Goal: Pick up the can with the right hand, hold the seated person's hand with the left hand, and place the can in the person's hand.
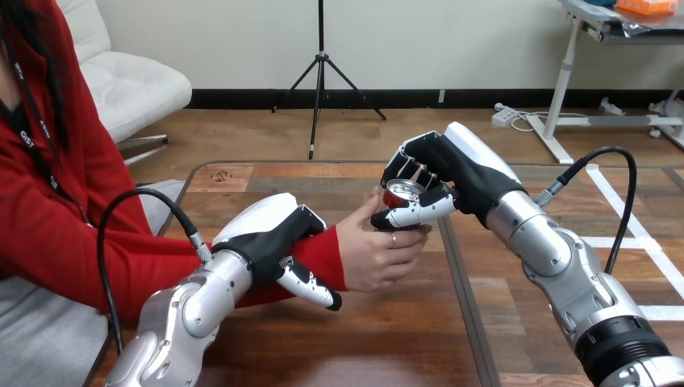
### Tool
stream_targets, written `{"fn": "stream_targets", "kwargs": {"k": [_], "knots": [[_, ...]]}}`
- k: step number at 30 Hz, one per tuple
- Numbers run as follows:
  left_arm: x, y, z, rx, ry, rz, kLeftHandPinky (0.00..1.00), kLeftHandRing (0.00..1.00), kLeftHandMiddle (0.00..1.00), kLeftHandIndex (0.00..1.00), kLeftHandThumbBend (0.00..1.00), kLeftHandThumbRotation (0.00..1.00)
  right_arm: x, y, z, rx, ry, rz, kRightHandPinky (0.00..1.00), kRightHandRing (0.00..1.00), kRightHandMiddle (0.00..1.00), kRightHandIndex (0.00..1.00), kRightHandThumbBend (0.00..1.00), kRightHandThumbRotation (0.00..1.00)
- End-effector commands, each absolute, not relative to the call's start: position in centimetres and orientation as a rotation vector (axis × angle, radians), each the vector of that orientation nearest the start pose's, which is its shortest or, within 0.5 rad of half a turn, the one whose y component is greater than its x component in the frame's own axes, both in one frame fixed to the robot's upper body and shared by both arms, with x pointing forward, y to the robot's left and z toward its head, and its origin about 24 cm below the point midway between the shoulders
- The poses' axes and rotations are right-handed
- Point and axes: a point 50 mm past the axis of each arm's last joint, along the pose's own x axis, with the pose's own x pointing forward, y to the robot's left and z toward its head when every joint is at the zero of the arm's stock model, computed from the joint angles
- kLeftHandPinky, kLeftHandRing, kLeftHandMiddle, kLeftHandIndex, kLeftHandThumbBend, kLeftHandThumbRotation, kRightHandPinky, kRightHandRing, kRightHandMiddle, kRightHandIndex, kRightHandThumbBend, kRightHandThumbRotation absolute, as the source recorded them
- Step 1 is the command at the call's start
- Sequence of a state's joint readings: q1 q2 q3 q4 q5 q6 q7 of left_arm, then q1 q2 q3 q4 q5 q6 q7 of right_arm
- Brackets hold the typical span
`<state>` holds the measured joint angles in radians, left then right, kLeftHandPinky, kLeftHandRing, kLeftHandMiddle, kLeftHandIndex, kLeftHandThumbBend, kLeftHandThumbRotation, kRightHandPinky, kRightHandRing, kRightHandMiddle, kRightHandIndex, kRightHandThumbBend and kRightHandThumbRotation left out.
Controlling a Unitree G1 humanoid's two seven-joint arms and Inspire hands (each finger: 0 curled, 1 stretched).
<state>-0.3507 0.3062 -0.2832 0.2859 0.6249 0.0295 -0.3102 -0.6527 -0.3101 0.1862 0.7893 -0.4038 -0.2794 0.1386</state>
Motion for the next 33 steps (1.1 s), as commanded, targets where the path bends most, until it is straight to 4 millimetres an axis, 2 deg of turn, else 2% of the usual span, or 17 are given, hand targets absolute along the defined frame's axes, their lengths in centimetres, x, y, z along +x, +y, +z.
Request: {"fn": "stream_targets", "kwargs": {"k": [1, 22, 27, 33], "knots": [[33.37, 7.53, 13.33, 0.950, -0.313, -0.509, 0.20, 0.27, 0.36, 0.37, 0.70, 0.00, 38.29, -11.46, 18.69, -0.817, -0.468, 0.350, 0.31, 0.34, 0.45, 0.44, 0.72, 0.00], [33.41, 7.87, 13.26, 0.944, -0.309, -0.503, 0.22, 0.29, 0.37, 0.38, 0.70, 0.00, 38.22, -11.59, 18.78, -0.822, -0.478, 0.335, 0.33, 0.36, 0.44, 0.45, 0.72, 0.00], [33.11, 8.17, 13.23, 1.099, -0.382, -0.478, 0.28, 0.35, 0.41, 0.42, 0.68, 0.00, 38.30, -11.84, 18.56, -0.784, -0.429, 0.328, 0.36, 0.42, 0.48, 0.49, 0.74, 0.00], [32.92, 8.35, 13.34, 1.114, -0.390, -0.473, 0.28, 0.38, 0.45, 0.47, 0.63, 0.04, 38.28, -12.02, 18.48, -0.779, -0.414, 0.330, 0.41, 0.49, 0.54, 0.55, 0.75, 0.13]]}}
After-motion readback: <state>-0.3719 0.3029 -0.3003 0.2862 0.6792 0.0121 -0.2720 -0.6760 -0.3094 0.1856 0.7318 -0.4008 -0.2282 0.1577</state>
